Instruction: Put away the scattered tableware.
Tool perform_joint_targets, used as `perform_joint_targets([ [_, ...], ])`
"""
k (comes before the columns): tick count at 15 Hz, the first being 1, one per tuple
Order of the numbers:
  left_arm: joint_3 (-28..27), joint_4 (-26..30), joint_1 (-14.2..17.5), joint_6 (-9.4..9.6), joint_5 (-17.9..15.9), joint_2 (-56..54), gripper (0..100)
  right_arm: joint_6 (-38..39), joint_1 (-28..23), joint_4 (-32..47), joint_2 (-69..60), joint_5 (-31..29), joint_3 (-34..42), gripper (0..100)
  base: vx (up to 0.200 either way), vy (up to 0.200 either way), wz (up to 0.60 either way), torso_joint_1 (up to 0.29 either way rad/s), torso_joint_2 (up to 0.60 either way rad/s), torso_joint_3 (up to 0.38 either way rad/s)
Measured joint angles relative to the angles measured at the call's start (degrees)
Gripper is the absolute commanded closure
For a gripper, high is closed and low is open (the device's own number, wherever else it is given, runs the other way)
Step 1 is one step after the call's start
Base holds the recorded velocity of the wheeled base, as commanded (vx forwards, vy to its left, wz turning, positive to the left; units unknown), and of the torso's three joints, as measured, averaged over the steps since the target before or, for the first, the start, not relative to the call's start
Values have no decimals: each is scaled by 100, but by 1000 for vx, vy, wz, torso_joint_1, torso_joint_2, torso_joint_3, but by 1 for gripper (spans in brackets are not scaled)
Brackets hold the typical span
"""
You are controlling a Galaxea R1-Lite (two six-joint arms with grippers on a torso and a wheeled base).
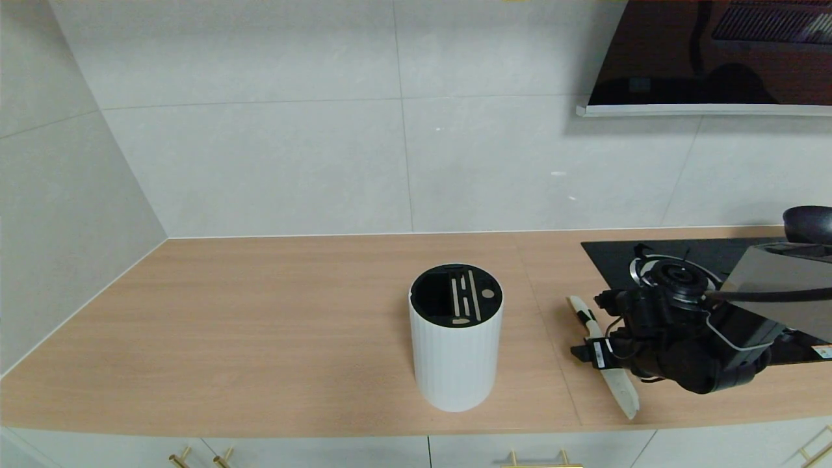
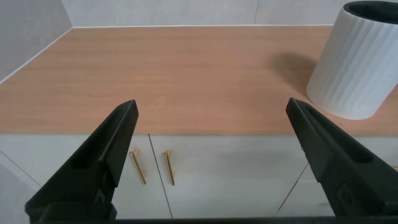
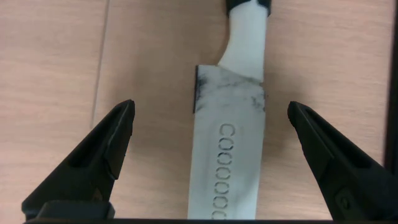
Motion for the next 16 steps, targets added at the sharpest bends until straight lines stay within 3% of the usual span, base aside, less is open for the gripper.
perform_joint_targets([
  [9, 0, 0, 0, 0, 1, 0, 0, 6, -28, -6, 93, -88, -74, 0, 0, 0, 0, 0, 0, 0],
  [10, 0, 0, 0, -2, 1, 0, 0, 9, -28, -17, 110, -140, -82, 100, 0, 0, 0, 0, 0, 0],
  [16, 0, 0, 0, -2, 0, 0, 0, 0, -28, -123, 157, -167, -72, 100, 0, 0, 0, 0, 0, 0],
])
